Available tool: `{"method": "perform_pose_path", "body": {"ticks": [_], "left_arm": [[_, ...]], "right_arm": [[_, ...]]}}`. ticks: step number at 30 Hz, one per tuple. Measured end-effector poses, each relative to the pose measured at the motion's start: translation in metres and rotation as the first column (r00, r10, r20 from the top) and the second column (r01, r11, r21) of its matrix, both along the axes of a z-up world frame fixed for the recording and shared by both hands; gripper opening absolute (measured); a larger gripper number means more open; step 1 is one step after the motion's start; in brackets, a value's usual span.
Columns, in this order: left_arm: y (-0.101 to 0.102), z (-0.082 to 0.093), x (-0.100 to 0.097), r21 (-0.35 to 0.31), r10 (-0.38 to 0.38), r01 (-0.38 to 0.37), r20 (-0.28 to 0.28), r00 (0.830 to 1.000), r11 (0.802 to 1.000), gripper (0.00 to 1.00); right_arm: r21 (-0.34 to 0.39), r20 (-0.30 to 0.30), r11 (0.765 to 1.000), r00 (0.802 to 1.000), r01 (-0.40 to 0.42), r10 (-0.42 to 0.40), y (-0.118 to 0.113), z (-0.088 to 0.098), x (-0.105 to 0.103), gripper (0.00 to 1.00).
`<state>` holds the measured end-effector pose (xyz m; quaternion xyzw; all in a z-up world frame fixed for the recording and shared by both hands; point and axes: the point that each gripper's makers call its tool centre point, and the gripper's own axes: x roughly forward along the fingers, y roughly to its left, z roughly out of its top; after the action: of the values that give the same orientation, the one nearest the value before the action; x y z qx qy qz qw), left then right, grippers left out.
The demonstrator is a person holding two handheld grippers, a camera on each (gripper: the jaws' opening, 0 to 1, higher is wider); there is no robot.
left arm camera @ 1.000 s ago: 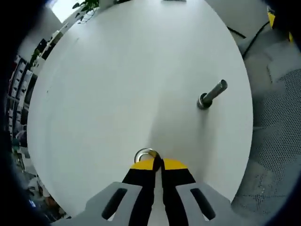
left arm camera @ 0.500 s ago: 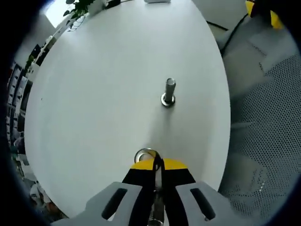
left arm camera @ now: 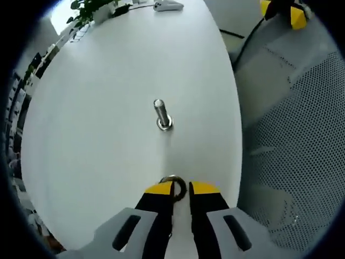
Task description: Place the washer onto the threaded stud by aligning its center hole with the stud, sliding it down to the base, and recovering from edge contact or off-axis alignment until the washer reaches the visible bottom stop.
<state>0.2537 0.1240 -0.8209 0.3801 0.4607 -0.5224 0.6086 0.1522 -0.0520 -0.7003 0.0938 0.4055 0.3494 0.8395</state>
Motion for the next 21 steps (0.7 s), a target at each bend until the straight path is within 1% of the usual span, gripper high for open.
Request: {"method": "perform_pose_path", "body": {"ticks": [2,5,8,11,14,15,16,18,19,21], "left_arm": [[0.004,-0.001,0.003,0.007,0.001,-0.001,0.009,1.000,1.000,0.13],[0.011,-0.007,0.005,0.042,-0.010,0.009,0.022,1.000,0.999,0.14],[0.013,-0.011,0.004,0.056,-0.005,0.004,0.017,1.000,0.998,0.15],[0.011,-0.013,0.002,0.062,-0.017,0.015,0.028,0.999,0.998,0.17],[0.010,-0.016,0.000,0.071,-0.030,0.028,0.030,0.999,0.997,0.23],[0.010,-0.016,0.000,0.067,-0.033,0.031,0.030,0.999,0.997,0.29],[0.008,-0.017,0.000,0.062,-0.039,0.037,0.033,0.999,0.997,0.32],[0.010,-0.019,-0.002,0.079,-0.038,0.036,0.023,0.999,0.996,0.29],[0.010,-0.018,-0.003,0.077,-0.037,0.035,0.020,0.999,0.996,0.28],[0.008,-0.017,0.000,0.066,-0.037,0.034,0.037,0.999,0.997,0.30]], "right_arm": [[0.001,0.001,1.000,1.000,0.001,-0.001,0.000,0.000,0.000,0.26],[0.002,0.002,1.000,1.000,0.003,-0.003,0.000,0.000,0.000,0.26],[0.004,0.003,1.000,1.000,0.006,-0.006,0.000,0.001,0.001,0.26],[0.004,0.003,1.000,1.000,0.006,-0.006,0.000,0.001,0.001,0.26],[0.004,0.003,1.000,1.000,0.006,-0.006,0.000,0.001,0.001,0.26],[0.004,0.003,1.000,1.000,0.006,-0.006,0.000,0.001,0.001,0.26],[0.004,0.004,1.000,1.000,0.007,-0.007,0.000,0.001,0.001,0.26],[0.013,0.010,1.000,1.000,0.010,-0.011,0.000,0.002,0.001,0.26],[0.013,0.009,1.000,1.000,0.010,-0.010,0.000,0.002,0.001,0.26],[0.007,0.007,1.000,1.000,0.006,-0.006,0.000,0.001,0.001,0.26]]}}
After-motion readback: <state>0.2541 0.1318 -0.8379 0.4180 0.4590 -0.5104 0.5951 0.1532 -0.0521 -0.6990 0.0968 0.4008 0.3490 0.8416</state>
